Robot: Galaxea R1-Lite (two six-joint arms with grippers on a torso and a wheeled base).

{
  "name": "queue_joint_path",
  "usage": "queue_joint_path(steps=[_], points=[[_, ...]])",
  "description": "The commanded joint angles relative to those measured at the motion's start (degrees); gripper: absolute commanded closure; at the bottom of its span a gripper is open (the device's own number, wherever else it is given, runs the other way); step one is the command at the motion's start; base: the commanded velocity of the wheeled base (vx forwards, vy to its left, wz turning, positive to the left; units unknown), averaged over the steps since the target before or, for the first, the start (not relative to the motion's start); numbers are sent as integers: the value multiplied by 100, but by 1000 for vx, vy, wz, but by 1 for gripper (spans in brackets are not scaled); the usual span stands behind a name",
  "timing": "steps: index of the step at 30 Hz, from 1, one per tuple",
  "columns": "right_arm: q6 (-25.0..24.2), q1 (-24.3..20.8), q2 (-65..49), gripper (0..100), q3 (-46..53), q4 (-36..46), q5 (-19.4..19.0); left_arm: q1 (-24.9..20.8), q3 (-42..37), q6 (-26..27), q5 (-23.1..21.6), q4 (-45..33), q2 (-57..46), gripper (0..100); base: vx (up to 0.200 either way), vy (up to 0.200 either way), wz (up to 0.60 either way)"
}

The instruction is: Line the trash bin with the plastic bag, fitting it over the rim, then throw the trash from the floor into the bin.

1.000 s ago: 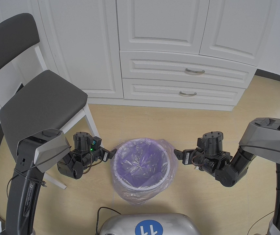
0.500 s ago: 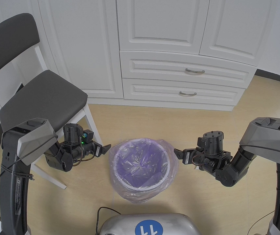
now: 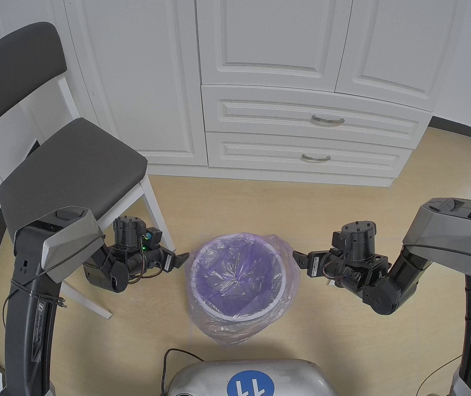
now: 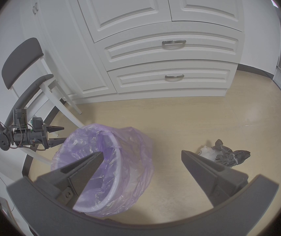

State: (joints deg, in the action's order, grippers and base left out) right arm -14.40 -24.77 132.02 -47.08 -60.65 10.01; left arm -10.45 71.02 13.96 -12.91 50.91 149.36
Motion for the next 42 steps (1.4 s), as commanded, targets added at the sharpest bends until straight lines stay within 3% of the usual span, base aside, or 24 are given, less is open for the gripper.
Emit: queue_joint_path(steps=[1,12,20,30,35,42], points=[[-2,-1,8,0,-3,0,1,-1,175,2,8,-55,208,0,0,0,0],[-2,-1,8,0,-12,9,-52,-221,615,-7,-36,-538,392,0,0,0,0],[7,7,34,0,-3,27,-113,-362,1072,-16,52,-1364,419,0,0,0,0],[69,34,-10,0,50,18,-131,-203,1010,10,175,-1303,392,0,0,0,0],[77,34,-142,0,120,18,-131,-133,799,54,623,-1268,41,0,0,0,0],[227,-1,-282,0,278,9,-131,-63,492,283,658,-1241,-311,0,0,0,0]])
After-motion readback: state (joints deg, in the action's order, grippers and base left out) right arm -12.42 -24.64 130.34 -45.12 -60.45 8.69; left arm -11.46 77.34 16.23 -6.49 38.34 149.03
